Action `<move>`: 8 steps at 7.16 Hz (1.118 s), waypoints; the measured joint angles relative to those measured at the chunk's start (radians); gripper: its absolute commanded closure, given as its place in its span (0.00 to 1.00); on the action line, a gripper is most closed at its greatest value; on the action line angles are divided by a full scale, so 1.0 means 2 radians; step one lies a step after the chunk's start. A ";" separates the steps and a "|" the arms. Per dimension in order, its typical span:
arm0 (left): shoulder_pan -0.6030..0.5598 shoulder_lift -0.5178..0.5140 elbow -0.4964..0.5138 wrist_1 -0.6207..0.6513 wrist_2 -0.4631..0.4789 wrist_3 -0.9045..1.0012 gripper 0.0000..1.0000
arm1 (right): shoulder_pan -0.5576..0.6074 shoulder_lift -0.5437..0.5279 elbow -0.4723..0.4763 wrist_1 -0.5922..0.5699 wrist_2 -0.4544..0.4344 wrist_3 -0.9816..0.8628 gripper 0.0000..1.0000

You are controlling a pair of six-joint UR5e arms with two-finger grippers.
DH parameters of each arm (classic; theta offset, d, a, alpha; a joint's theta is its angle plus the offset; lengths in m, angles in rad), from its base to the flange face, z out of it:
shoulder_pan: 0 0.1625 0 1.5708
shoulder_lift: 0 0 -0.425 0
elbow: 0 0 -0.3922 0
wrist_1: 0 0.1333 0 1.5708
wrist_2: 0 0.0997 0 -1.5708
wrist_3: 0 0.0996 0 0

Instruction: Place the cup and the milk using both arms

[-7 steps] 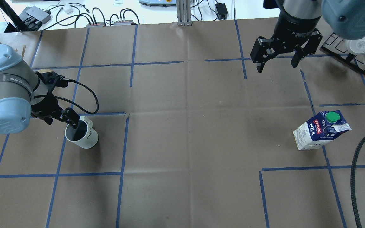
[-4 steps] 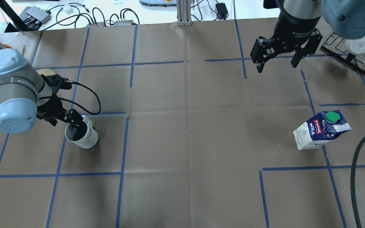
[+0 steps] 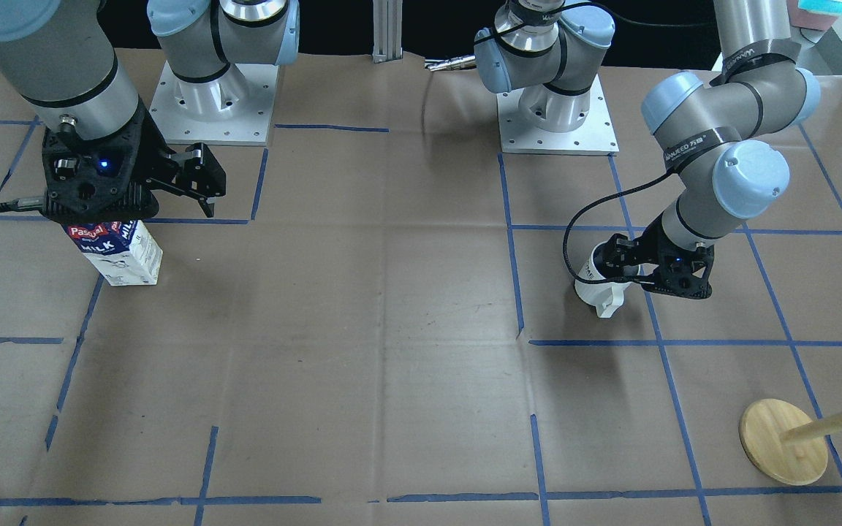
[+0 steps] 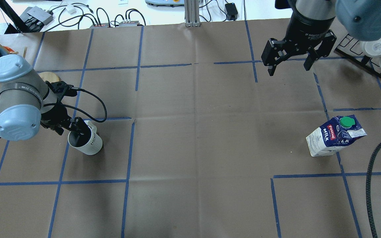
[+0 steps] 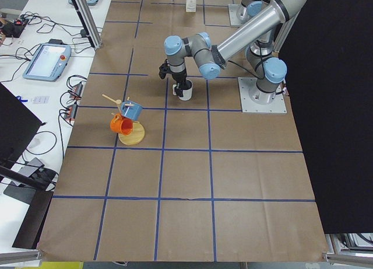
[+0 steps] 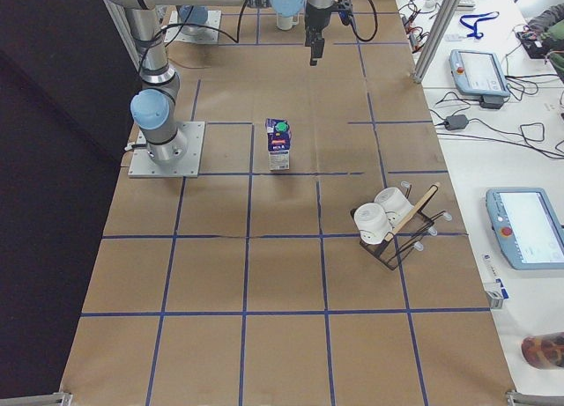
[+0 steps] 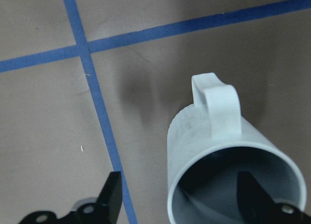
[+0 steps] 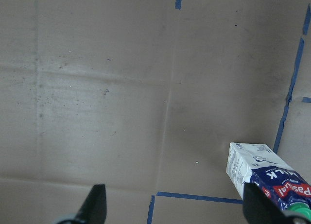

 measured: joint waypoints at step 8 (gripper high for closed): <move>-0.002 -0.006 0.010 0.007 0.000 -0.009 1.00 | 0.000 0.000 0.000 0.001 0.000 0.000 0.00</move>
